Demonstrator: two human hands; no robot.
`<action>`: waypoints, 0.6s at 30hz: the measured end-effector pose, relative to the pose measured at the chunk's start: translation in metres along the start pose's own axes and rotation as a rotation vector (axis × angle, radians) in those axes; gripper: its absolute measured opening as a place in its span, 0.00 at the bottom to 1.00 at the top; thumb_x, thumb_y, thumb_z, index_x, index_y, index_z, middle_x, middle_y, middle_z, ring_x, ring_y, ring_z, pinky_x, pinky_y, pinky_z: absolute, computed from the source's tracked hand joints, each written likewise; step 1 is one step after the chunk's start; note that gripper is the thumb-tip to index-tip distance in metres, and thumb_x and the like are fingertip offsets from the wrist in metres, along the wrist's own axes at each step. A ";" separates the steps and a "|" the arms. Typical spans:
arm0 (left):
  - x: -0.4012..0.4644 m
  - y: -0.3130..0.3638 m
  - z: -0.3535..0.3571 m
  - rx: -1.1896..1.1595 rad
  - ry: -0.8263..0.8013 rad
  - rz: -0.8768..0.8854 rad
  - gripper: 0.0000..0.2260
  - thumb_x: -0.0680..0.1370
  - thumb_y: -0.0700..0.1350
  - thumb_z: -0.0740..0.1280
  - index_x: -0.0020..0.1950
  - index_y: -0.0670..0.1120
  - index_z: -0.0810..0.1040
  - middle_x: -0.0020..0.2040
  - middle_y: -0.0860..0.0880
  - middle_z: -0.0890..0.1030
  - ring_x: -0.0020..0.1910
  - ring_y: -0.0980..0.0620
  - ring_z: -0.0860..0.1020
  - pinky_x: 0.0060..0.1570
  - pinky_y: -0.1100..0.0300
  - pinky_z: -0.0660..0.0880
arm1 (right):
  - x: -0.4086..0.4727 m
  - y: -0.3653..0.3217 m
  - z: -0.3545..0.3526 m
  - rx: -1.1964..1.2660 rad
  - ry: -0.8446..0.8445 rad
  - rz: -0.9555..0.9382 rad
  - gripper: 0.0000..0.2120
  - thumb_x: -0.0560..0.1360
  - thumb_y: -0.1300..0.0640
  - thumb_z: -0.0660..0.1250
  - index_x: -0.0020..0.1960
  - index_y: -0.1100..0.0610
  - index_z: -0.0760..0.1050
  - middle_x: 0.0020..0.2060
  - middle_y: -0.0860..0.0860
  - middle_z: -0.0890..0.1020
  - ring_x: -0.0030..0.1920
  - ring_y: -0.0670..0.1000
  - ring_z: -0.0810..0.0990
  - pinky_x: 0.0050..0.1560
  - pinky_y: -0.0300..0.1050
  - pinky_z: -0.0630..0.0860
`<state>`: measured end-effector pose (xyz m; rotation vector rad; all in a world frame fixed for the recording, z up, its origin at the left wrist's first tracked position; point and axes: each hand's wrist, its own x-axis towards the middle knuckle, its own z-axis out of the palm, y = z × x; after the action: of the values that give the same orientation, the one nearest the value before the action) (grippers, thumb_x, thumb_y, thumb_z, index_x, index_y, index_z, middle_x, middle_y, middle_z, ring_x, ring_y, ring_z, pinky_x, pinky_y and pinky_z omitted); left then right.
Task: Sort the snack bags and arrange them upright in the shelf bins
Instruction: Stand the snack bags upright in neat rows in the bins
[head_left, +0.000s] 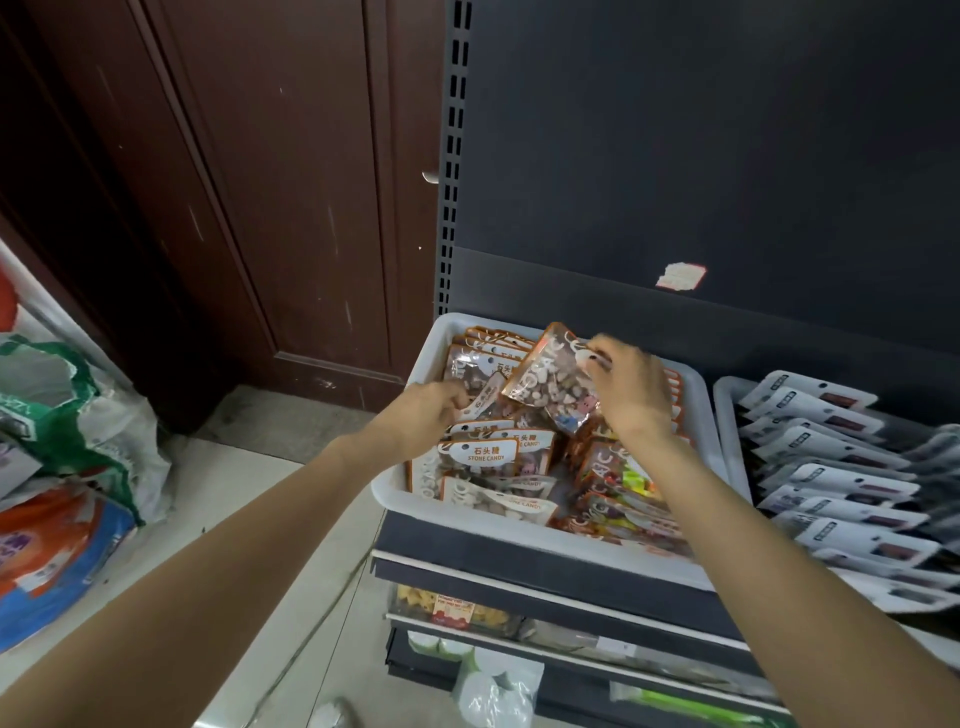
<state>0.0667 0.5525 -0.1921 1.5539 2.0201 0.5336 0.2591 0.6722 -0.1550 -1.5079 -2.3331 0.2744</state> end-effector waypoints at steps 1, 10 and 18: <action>-0.002 0.000 0.000 0.031 -0.020 0.013 0.11 0.82 0.37 0.55 0.59 0.45 0.74 0.54 0.44 0.78 0.46 0.49 0.76 0.44 0.63 0.71 | 0.000 0.000 -0.004 0.003 0.037 0.011 0.10 0.80 0.56 0.60 0.59 0.54 0.75 0.53 0.56 0.81 0.52 0.60 0.79 0.41 0.45 0.70; -0.020 0.006 -0.004 0.136 -0.124 0.083 0.16 0.82 0.37 0.56 0.66 0.49 0.75 0.66 0.48 0.74 0.63 0.48 0.74 0.62 0.60 0.69 | -0.007 -0.005 -0.017 0.002 -0.017 -0.089 0.12 0.80 0.54 0.60 0.61 0.52 0.77 0.54 0.54 0.82 0.54 0.59 0.79 0.43 0.44 0.70; -0.033 0.016 -0.002 0.265 -0.143 0.164 0.17 0.82 0.38 0.57 0.66 0.53 0.75 0.61 0.49 0.79 0.56 0.49 0.78 0.53 0.55 0.76 | -0.008 -0.033 -0.001 0.174 -0.276 -0.316 0.12 0.79 0.57 0.62 0.60 0.53 0.79 0.60 0.52 0.80 0.58 0.54 0.77 0.58 0.47 0.73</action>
<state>0.0835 0.5248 -0.1751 1.8697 1.9249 0.2118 0.2350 0.6511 -0.1445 -1.0563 -2.6347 0.6164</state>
